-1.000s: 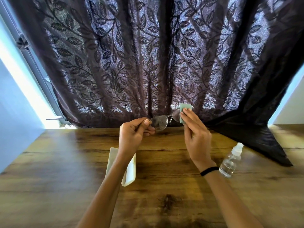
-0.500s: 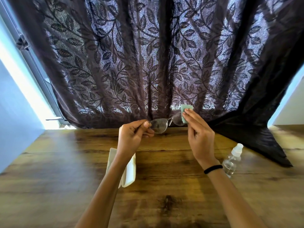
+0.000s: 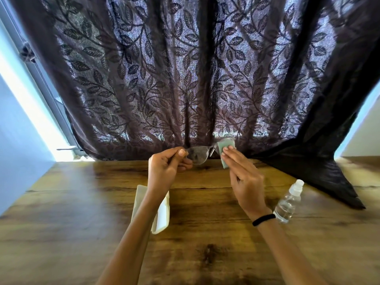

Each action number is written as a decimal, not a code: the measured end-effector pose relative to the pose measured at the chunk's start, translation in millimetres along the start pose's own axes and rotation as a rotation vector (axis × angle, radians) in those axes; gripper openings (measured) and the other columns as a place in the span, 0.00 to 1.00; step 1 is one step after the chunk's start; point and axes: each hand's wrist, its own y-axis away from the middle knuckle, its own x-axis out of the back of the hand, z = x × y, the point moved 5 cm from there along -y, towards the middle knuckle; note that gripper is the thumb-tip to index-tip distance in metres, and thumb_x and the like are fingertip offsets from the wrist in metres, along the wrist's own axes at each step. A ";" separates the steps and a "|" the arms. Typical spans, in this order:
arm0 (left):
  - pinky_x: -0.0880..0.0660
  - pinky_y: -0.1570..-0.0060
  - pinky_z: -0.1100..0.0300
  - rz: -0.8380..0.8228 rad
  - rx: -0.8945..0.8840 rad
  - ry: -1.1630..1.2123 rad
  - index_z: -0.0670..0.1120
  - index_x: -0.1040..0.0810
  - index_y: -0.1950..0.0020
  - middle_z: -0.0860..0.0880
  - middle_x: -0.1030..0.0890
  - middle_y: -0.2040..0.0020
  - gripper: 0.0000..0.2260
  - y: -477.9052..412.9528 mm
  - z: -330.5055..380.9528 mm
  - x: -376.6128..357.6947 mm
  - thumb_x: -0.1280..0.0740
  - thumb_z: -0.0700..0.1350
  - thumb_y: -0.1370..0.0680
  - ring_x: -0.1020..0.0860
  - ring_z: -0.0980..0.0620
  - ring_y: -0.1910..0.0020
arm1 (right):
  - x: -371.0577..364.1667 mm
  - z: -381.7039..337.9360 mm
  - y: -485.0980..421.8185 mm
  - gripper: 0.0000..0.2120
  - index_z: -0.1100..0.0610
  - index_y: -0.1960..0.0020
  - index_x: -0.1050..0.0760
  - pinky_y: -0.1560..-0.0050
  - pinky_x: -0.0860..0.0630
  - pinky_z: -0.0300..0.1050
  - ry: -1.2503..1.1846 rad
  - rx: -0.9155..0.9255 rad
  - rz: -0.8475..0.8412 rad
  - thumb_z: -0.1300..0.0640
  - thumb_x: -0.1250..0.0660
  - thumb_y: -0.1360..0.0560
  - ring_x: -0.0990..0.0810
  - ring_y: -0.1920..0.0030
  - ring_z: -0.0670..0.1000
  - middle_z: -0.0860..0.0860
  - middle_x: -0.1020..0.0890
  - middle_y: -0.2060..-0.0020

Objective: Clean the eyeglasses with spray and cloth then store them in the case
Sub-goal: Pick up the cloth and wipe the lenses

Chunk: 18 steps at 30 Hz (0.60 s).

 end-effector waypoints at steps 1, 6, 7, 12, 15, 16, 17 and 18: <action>0.21 0.67 0.64 -0.002 -0.002 0.001 0.48 0.20 0.57 0.52 0.17 0.69 0.08 -0.3 0.3 1.3 0.37 0.40 0.23 0.17 0.50 0.67 | 2.7 4.3 0.5 0.16 0.67 0.46 0.23 0.43 0.24 0.50 -0.009 -0.024 0.022 0.72 0.30 0.33 0.23 0.42 0.54 0.61 0.20 0.46; 0.22 0.68 0.65 -0.030 -0.024 -0.012 0.51 0.20 0.59 0.53 0.17 0.69 0.11 -2.3 4.8 1.6 0.38 0.38 0.23 0.17 0.51 0.68 | 7.2 12.4 -12.0 0.16 0.67 0.44 0.24 0.43 0.23 0.53 -0.034 -0.063 0.069 0.73 0.32 0.31 0.22 0.42 0.55 0.60 0.21 0.44; 0.22 0.68 0.65 -0.029 -0.030 -0.014 0.51 0.20 0.59 0.53 0.17 0.69 0.11 -2.5 5.6 0.9 0.38 0.38 0.23 0.17 0.51 0.68 | 5.6 9.9 -14.7 0.16 0.67 0.44 0.24 0.43 0.24 0.53 -0.030 -0.048 0.063 0.72 0.32 0.31 0.22 0.42 0.54 0.59 0.21 0.44; 0.23 0.69 0.67 -0.012 -0.020 0.010 0.47 0.20 0.58 0.52 0.18 0.71 0.10 -2.9 6.8 -4.1 0.38 0.36 0.23 0.18 0.53 0.69 | -8.7 -11.2 -12.0 0.17 0.65 0.44 0.23 0.40 0.25 0.50 -0.019 0.045 -0.031 0.70 0.30 0.32 0.24 0.40 0.53 0.58 0.21 0.43; 0.23 0.69 0.68 -0.010 -0.026 -0.001 0.43 0.20 0.56 0.49 0.18 0.69 0.07 -1.6 5.2 -2.8 0.38 0.36 0.23 0.18 0.54 0.69 | -11.8 -15.4 -5.6 0.16 0.65 0.44 0.23 0.40 0.26 0.49 -0.011 0.067 -0.062 0.70 0.29 0.32 0.23 0.40 0.54 0.59 0.20 0.44; 0.23 0.69 0.68 -0.013 -0.025 -0.004 0.43 0.20 0.56 0.50 0.18 0.69 0.07 -1.1 4.4 -1.7 0.38 0.36 0.23 0.18 0.54 0.69 | -11.1 -14.8 -4.0 0.16 0.65 0.45 0.23 0.40 0.26 0.49 -0.003 0.071 -0.061 0.69 0.30 0.32 0.23 0.41 0.54 0.59 0.20 0.45; 0.23 0.69 0.68 -0.018 -0.023 -0.003 0.44 0.20 0.56 0.52 0.18 0.69 0.07 -0.5 3.6 -0.4 0.38 0.36 0.23 0.18 0.53 0.69 | -9.4 -13.0 -2.8 0.15 0.65 0.45 0.23 0.41 0.25 0.50 0.007 0.069 -0.054 0.69 0.30 0.32 0.23 0.41 0.54 0.60 0.19 0.45; 0.23 0.69 0.67 -0.023 -0.021 0.003 0.45 0.20 0.57 0.52 0.18 0.70 0.07 0.0 3.2 0.9 0.37 0.37 0.23 0.18 0.53 0.68 | -6.9 -9.6 -2.1 0.14 0.65 0.45 0.23 0.43 0.24 0.51 0.015 0.054 -0.038 0.68 0.31 0.31 0.23 0.42 0.53 0.60 0.19 0.46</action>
